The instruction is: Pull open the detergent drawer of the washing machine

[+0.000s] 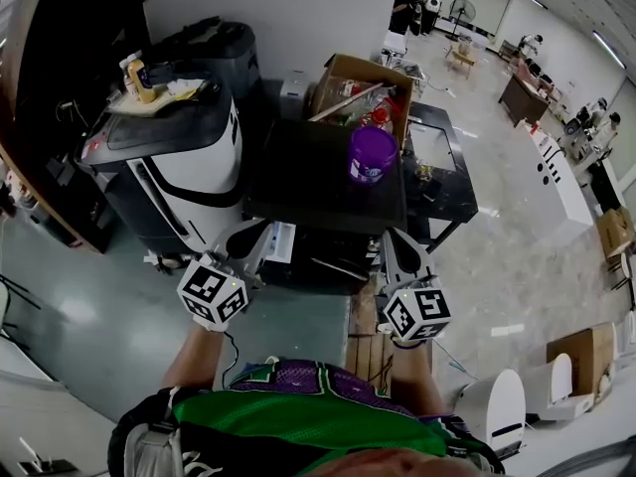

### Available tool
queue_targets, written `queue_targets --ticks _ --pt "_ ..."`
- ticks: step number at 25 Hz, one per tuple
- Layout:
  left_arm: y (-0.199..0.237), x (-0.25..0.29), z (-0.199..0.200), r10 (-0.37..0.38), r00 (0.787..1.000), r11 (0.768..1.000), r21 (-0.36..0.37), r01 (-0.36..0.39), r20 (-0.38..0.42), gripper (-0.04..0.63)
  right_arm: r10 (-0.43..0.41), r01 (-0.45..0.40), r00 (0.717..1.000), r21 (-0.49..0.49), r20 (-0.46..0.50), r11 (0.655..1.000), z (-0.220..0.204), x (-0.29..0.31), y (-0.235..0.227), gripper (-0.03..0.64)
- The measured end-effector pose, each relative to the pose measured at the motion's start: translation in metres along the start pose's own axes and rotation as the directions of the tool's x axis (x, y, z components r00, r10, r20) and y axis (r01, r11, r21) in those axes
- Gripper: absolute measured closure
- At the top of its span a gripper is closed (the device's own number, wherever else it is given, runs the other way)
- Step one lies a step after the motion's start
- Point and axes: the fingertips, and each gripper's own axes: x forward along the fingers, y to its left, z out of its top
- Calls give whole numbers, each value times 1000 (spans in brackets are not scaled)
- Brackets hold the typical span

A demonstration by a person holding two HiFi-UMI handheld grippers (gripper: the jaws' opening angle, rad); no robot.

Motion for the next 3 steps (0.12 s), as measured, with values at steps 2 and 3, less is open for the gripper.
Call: queue_targets --ticks 2,3 --pt "0 -1 0 -3 1000 1000 -9 4 2 578 1 -1 1000 -2 0 1000 0 0 2 615" --pt "0 -1 0 -5 1000 1000 -15 5 3 578 2 -2 1000 -3 -1 1000 0 0 3 615"
